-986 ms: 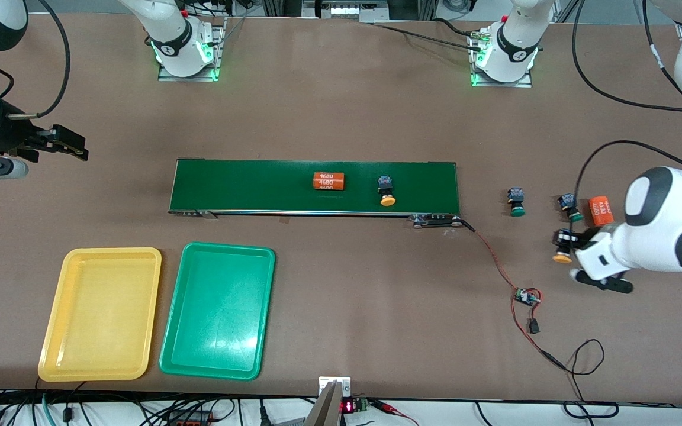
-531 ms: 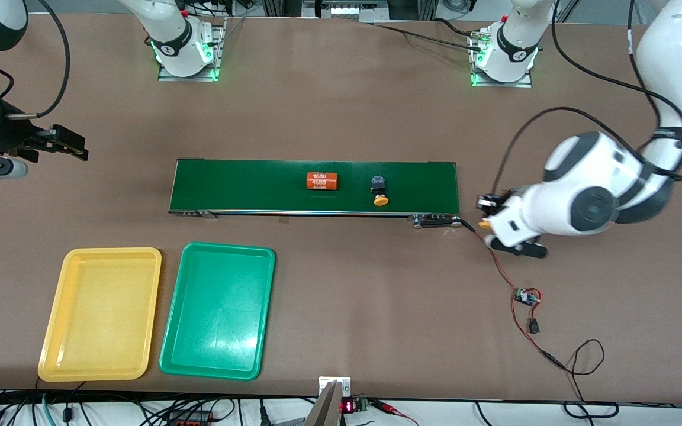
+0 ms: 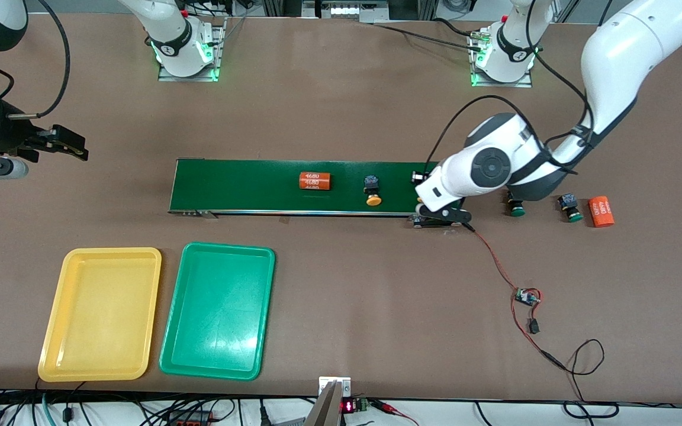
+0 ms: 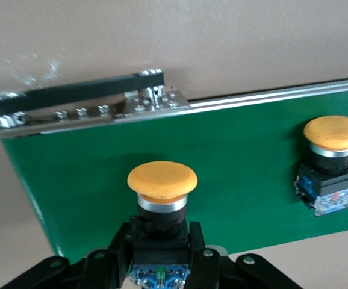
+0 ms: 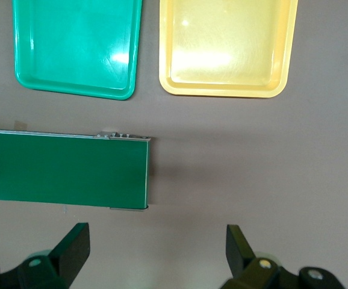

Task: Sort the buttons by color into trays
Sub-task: 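Place the yellow button on the conveyor belt with the left gripper, then grasp the orange battery with the left gripper while the right gripper reaches the belt, then place the battery on the belt while the right gripper grasps a yellow button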

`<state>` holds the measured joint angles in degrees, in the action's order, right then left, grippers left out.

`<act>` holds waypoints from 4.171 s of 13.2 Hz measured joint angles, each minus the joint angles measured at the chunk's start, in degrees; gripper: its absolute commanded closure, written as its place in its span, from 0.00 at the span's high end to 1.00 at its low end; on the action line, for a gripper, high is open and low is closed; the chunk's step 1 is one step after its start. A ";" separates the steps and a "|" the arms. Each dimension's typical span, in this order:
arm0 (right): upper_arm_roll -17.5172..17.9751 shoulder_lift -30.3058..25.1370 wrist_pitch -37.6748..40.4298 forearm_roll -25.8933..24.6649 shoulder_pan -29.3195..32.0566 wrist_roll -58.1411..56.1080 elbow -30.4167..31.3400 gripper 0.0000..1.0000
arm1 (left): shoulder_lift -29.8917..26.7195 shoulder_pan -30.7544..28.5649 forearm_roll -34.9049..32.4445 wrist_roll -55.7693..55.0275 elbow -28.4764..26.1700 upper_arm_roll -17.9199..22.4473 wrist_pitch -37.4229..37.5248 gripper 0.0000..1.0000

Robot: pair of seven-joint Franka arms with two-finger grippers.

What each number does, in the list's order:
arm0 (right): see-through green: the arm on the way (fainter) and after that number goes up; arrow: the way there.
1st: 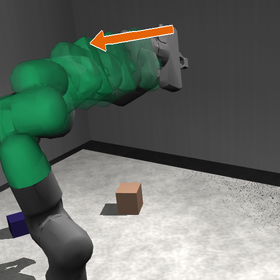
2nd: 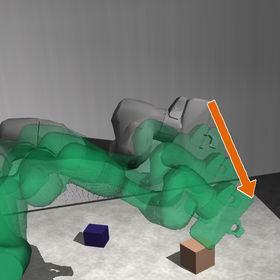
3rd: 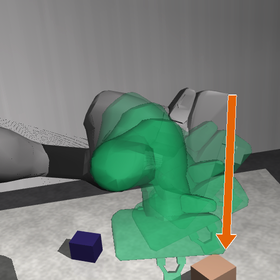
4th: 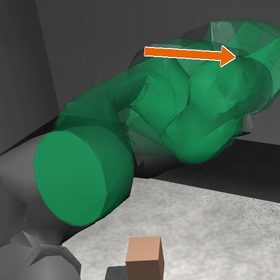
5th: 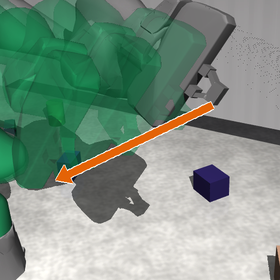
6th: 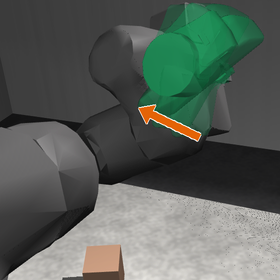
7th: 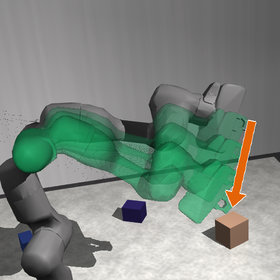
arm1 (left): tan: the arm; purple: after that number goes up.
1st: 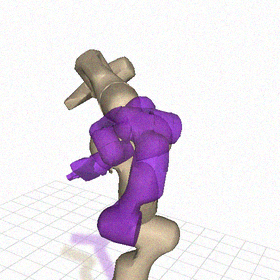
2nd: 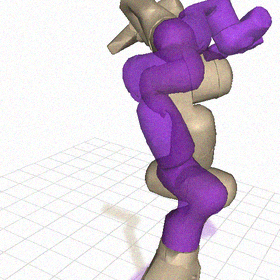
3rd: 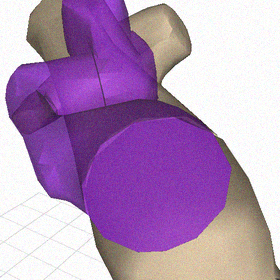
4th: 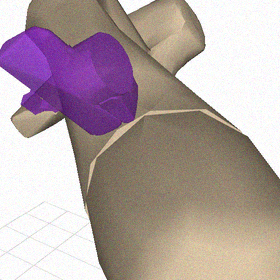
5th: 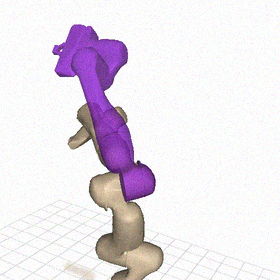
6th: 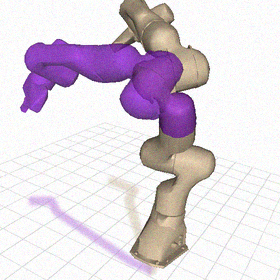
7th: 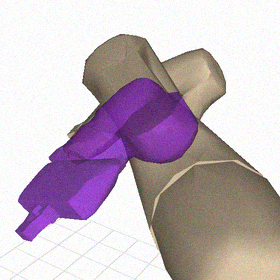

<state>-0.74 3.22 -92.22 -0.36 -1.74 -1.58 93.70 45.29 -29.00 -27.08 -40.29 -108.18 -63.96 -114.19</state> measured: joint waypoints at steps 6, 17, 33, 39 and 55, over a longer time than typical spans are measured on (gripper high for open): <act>0.00 0.01 0.00 0.00 0.00 0.00 0.01 1.00 | -0.01 0.08 -0.01 -1.19 1.28 3.05 -0.20 1.00; 0.05 0.04 0.07 0.00 -0.02 0.00 0.16 1.00 | -0.67 -11.19 -3.66 10.67 22.98 3.71 23.37 1.00; 0.76 -0.53 -3.65 1.64 -1.00 0.14 4.20 1.00 | -2.11 -16.60 -4.60 42.86 11.29 33.95 3.66 0.56; 1.46 -1.11 -12.79 2.32 -14.87 17.81 10.08 1.00 | -3.04 -16.59 2.96 43.25 9.59 34.12 4.19 0.13; 10.40 16.34 -38.13 -5.34 -31.17 49.23 14.79 1.00 | -11.85 -9.34 14.09 80.74 8.49 15.18 12.25 0.16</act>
<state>9.66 19.55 -130.35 -5.70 -32.91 47.65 108.49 33.44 -38.35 -12.99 40.45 -99.69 -48.78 -101.94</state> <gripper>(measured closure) 0.000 0.489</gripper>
